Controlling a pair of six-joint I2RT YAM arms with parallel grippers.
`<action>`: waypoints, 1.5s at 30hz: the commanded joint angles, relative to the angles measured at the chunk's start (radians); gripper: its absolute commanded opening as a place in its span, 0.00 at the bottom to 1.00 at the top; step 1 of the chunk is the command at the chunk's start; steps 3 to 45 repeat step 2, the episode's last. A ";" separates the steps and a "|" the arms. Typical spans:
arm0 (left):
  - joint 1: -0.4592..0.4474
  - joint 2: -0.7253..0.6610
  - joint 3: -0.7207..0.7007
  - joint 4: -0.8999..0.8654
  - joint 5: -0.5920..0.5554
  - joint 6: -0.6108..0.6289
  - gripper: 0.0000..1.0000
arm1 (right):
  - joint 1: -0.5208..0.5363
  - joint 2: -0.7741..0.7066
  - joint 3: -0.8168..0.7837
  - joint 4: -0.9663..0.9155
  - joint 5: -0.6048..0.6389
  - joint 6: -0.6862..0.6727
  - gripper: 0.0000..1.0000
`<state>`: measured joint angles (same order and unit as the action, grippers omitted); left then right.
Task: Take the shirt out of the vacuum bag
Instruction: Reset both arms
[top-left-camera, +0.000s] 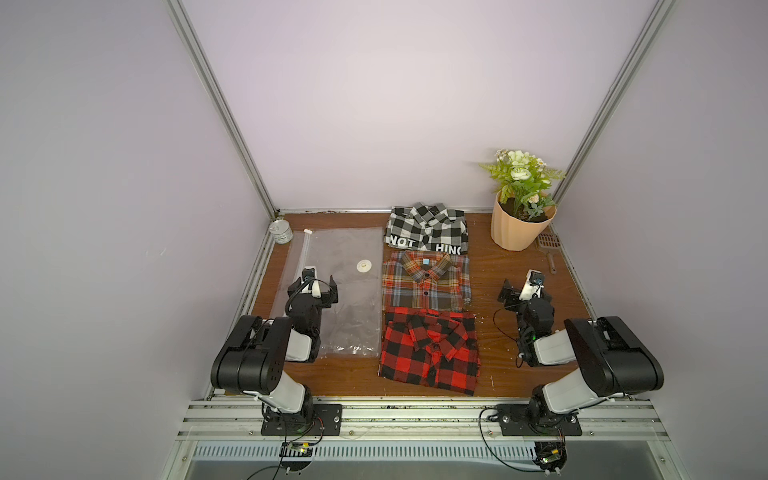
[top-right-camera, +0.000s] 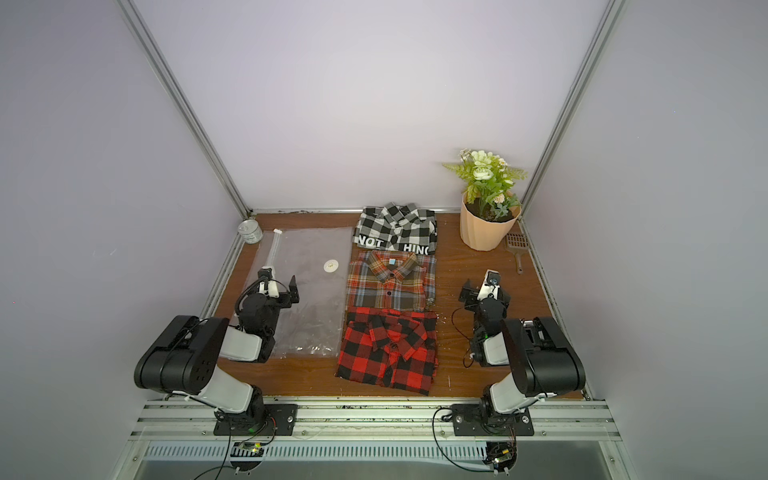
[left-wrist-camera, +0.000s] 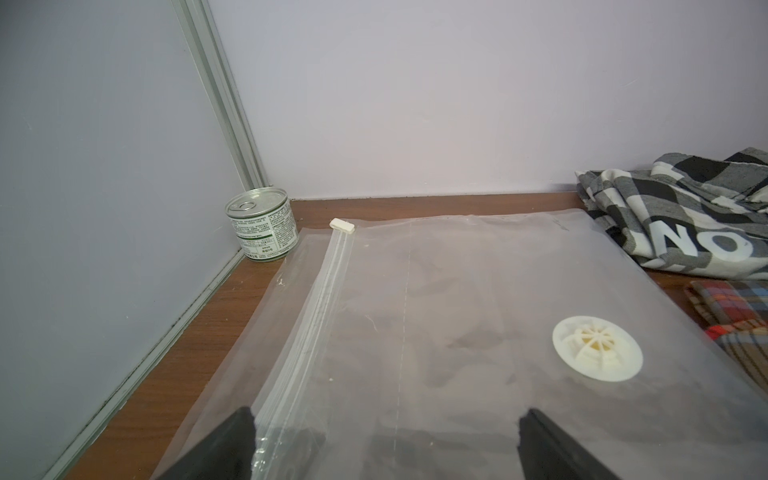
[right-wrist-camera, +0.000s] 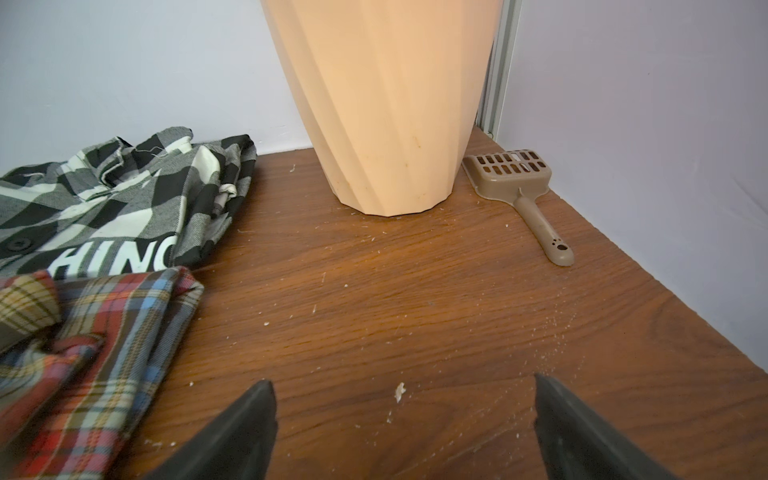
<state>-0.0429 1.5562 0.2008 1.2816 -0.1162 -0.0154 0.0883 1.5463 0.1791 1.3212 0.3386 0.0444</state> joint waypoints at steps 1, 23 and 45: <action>0.015 -0.007 0.009 0.022 0.010 -0.005 1.00 | -0.002 -0.007 0.007 0.053 0.019 0.002 1.00; 0.015 -0.008 0.009 0.023 0.011 -0.005 1.00 | -0.002 -0.008 0.007 0.054 0.019 0.002 0.99; 0.015 -0.008 0.009 0.023 0.011 -0.005 1.00 | -0.002 -0.008 0.007 0.054 0.019 0.002 0.99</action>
